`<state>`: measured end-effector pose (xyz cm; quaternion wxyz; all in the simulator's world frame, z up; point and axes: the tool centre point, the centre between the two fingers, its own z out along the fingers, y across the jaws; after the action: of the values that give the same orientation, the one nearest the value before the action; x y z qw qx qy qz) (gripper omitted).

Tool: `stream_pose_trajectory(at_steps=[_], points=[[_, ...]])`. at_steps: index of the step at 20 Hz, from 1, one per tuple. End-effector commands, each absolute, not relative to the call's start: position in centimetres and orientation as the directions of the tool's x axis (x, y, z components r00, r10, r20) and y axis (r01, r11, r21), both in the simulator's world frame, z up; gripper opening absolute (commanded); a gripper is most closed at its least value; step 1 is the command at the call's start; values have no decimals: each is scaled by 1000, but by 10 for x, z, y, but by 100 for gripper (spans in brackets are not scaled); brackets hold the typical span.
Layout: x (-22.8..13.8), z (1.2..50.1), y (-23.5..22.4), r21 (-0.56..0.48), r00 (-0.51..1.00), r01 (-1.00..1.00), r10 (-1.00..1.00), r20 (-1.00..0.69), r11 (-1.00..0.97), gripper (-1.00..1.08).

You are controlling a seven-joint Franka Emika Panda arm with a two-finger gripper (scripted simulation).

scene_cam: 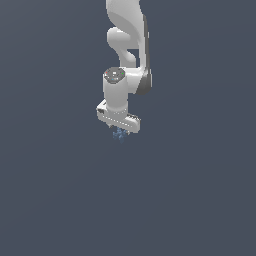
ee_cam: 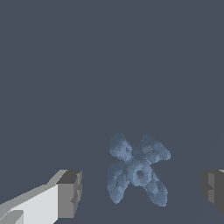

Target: Pick up the object and move it to a goal position.

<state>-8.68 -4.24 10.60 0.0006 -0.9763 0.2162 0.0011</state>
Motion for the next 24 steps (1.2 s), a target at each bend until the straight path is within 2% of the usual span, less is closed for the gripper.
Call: stream_pose_trajectory(at_steps=[1,13,24], points=[[-95,101,-43,-1,891,-454,-454,-1,-891,100],[-103,91,-43,0,875,-484,-484,-1,-875,100],[-105,50,-43,0,873,-488,-488,0,-873,100]])
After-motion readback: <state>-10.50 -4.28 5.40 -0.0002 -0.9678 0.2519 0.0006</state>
